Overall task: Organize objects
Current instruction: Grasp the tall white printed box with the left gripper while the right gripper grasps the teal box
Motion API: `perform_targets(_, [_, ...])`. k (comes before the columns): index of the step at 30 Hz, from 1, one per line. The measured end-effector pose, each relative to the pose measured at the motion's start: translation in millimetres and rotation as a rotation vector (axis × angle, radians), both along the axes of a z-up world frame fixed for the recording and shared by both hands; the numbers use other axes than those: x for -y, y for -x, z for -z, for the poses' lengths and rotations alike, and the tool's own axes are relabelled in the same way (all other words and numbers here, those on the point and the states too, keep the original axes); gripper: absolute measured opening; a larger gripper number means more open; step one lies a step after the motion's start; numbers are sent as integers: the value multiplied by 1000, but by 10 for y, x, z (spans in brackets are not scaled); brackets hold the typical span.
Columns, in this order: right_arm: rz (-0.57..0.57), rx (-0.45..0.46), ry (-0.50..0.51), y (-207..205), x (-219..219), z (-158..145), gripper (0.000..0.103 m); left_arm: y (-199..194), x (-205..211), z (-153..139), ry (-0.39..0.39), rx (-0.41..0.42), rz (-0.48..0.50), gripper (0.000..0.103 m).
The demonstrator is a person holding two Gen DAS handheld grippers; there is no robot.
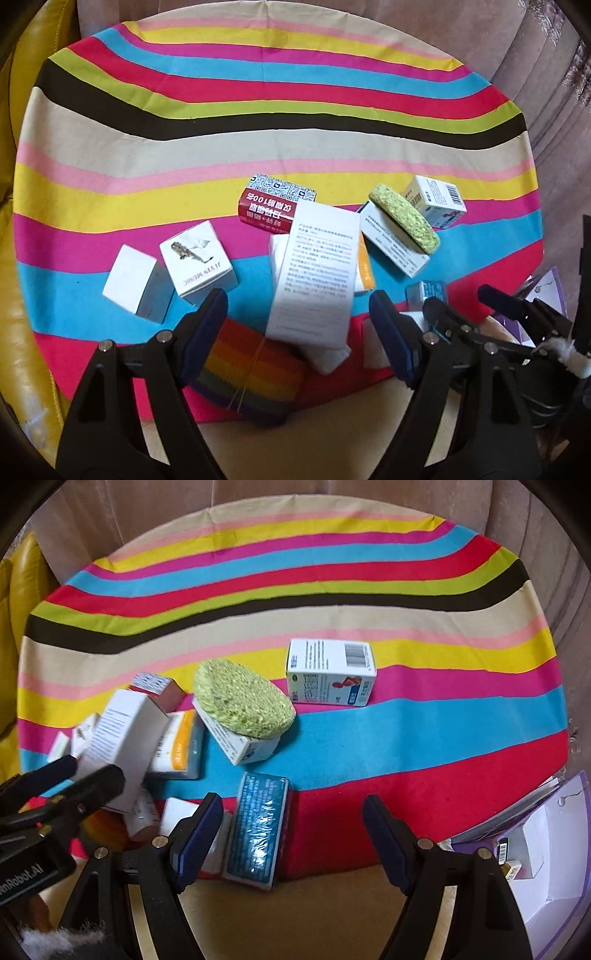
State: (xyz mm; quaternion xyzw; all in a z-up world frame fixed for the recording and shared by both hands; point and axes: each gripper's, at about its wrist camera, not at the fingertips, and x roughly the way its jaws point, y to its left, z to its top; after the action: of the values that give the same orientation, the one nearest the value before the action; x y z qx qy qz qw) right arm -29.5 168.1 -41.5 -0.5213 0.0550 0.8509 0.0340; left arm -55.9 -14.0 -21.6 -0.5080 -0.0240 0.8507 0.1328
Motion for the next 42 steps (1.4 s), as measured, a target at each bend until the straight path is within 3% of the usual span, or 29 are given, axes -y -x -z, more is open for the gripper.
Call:
perform_targets(2, [17, -7, -5, 19, -19, 5, 78, 36, -18, 44, 4, 3, 0, 73])
perform_targets(4, [31, -13, -6, 40, -49, 18, 78, 30, -35, 87, 2, 16, 4, 59])
perform_targets(7, [47, -20, 16, 39, -108, 23, 78, 19, -56, 159, 3, 30, 14, 49])
perform_targets(13, [163, -4, 89, -101, -377, 57, 79, -47, -34, 144, -27, 12, 15, 46])
perform_targets(23, [-41, 18, -61, -49, 105, 78, 78, -101, 32, 79, -70, -42, 9, 46])
perform_targets(25, [-35, 45, -68, -38, 94, 146, 75, -105, 30, 67, -71, -51, 10, 46])
perform_targets(31, [-41, 81, -82, -5, 93, 268, 44, -146, 46, 4, -69, -95, 12, 46])
perform_targets(32, [-45, 77, -83, -10, 93, 270, 35, -168, 53, -25, -66, -108, 7, 46])
perform_targets(42, [-49, -32, -74, -198, 61, 8, 34, -470, 40, -243, -76, -161, -20, 46])
